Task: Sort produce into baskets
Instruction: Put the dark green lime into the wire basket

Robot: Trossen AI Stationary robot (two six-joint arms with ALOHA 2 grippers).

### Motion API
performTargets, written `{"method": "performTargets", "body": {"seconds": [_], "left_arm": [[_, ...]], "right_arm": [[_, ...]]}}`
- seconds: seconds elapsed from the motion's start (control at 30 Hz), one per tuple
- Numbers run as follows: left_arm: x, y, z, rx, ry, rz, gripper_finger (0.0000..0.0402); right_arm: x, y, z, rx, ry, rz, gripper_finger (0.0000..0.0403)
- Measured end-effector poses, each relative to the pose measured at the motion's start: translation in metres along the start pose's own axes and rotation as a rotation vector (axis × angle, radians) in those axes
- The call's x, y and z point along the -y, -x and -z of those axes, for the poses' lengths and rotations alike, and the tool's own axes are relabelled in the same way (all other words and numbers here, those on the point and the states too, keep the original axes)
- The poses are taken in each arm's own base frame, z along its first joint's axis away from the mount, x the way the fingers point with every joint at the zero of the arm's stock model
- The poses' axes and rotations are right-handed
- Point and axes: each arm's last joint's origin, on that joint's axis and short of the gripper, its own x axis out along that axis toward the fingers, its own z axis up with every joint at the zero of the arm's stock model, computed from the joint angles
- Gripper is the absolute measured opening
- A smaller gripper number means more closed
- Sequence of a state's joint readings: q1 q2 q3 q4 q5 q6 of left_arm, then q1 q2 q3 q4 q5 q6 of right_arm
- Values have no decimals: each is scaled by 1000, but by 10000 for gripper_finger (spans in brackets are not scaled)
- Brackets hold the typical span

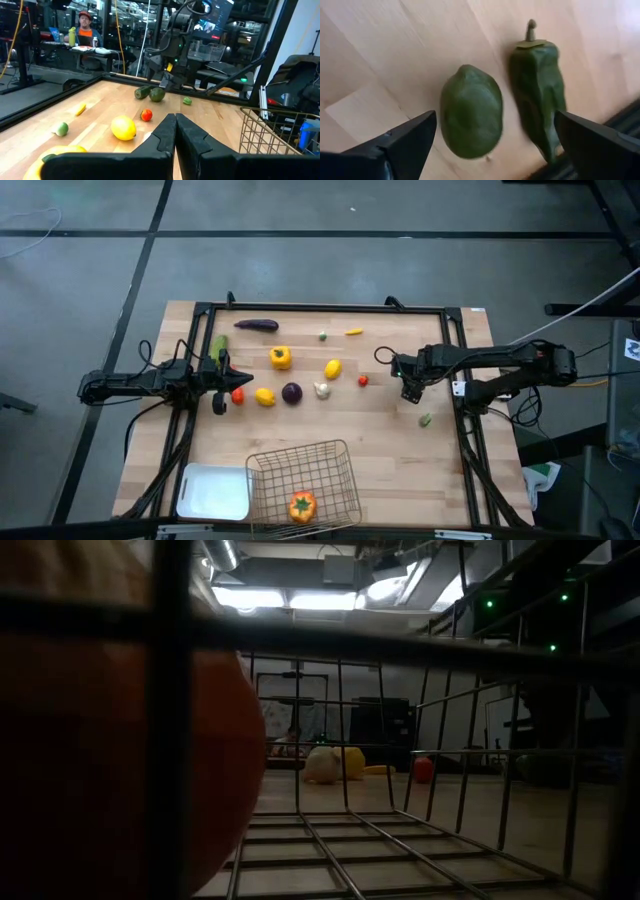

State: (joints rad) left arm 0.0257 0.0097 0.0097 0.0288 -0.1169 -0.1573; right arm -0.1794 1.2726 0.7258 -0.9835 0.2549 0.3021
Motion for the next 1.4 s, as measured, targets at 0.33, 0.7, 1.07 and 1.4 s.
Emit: {"method": "performTargets", "body": {"seconds": [0.33,0.7,1.07,1.4], "left_arm": [[0,0,0,0,0,0,5],[0,0,0,0,0,0,5],[0,0,0,0,0,0,5],[0,0,0,0,0,0,5]], "right_arm": [[-2,-11,5,-1,-19,-6,399],[-8,-24,1,-38,-1,-48,325],[-10,-23,-5,-56,3,-61,211],[-14,23,-42,89,-29,-247,220]]}}
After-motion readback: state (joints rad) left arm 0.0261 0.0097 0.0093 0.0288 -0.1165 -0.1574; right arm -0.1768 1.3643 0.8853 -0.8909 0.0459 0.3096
